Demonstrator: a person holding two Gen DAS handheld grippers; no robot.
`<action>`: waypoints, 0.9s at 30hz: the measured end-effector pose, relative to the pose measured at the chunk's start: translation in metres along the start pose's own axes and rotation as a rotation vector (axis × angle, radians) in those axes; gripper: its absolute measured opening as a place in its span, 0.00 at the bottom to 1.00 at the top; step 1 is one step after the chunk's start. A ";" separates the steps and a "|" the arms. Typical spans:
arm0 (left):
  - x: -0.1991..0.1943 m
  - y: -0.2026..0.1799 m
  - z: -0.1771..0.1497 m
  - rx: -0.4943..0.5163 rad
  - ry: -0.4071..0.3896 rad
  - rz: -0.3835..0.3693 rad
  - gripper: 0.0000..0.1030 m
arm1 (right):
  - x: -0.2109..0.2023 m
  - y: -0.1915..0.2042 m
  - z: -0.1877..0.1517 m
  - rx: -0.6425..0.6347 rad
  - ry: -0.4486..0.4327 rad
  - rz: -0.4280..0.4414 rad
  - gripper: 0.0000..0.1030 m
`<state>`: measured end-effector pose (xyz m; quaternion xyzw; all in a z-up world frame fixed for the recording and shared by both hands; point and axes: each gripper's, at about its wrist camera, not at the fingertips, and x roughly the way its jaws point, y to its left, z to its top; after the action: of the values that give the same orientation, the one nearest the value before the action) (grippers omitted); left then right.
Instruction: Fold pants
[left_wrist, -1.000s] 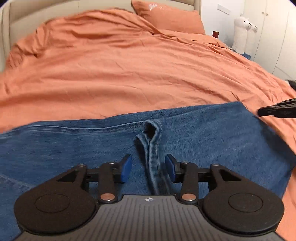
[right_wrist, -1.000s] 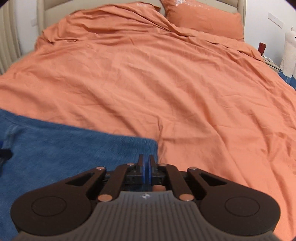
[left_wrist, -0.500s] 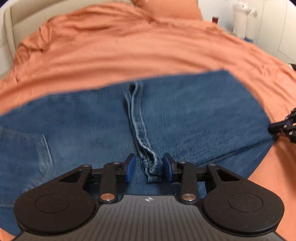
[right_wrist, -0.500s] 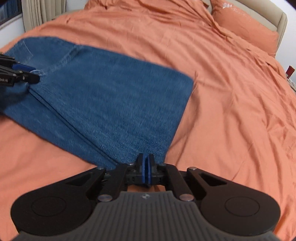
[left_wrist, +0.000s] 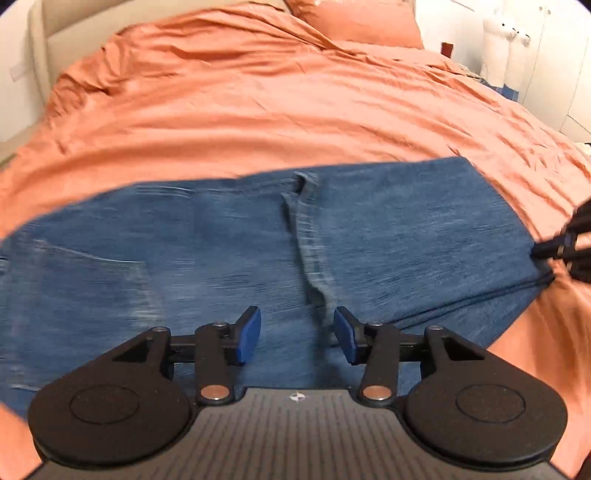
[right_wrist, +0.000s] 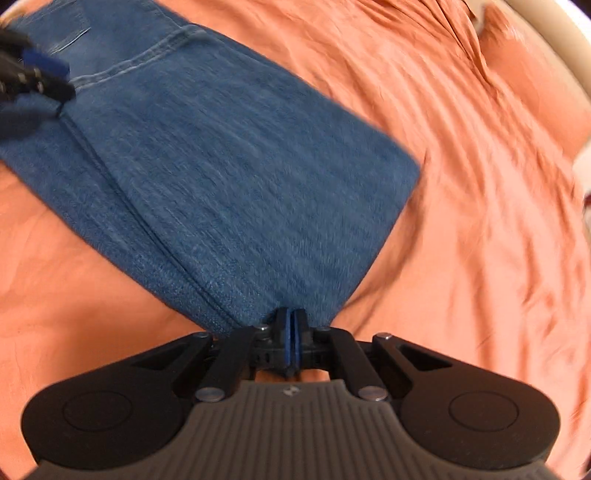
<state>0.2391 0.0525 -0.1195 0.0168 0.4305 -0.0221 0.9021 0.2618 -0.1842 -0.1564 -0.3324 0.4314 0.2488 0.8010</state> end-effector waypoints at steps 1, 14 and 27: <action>-0.008 0.009 -0.002 -0.010 -0.005 0.007 0.55 | -0.008 0.000 0.006 0.008 -0.024 0.007 0.00; -0.083 0.220 -0.057 -0.593 -0.125 0.115 0.72 | -0.030 0.072 0.092 -0.200 -0.169 0.069 0.16; -0.011 0.341 -0.120 -1.062 -0.188 -0.094 0.78 | 0.026 0.108 0.170 -0.244 -0.170 0.156 0.16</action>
<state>0.1577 0.3988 -0.1819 -0.4628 0.3001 0.1567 0.8193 0.2896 0.0163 -0.1438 -0.3704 0.3534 0.3879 0.7665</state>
